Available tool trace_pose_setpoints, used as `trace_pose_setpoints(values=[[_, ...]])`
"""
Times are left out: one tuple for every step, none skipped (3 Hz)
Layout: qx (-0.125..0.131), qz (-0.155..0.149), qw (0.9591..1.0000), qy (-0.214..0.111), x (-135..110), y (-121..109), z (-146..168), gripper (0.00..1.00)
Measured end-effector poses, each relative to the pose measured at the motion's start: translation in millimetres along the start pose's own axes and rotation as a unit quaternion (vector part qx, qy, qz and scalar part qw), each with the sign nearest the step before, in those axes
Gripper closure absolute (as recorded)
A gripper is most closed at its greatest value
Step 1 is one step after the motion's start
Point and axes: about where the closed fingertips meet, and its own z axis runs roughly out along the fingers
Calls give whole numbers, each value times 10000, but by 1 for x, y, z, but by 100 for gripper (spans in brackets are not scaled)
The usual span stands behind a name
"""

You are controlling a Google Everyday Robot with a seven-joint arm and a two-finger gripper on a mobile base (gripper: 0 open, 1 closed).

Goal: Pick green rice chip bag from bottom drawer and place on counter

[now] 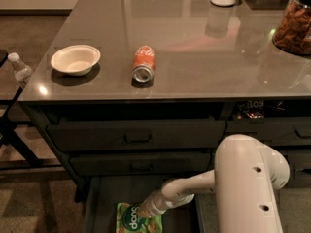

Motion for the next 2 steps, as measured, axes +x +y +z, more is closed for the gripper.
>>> trace_pose_setpoints(values=[[0,0,10000,0,0,0,0,35],[-1,0,10000,0,0,0,0,11]])
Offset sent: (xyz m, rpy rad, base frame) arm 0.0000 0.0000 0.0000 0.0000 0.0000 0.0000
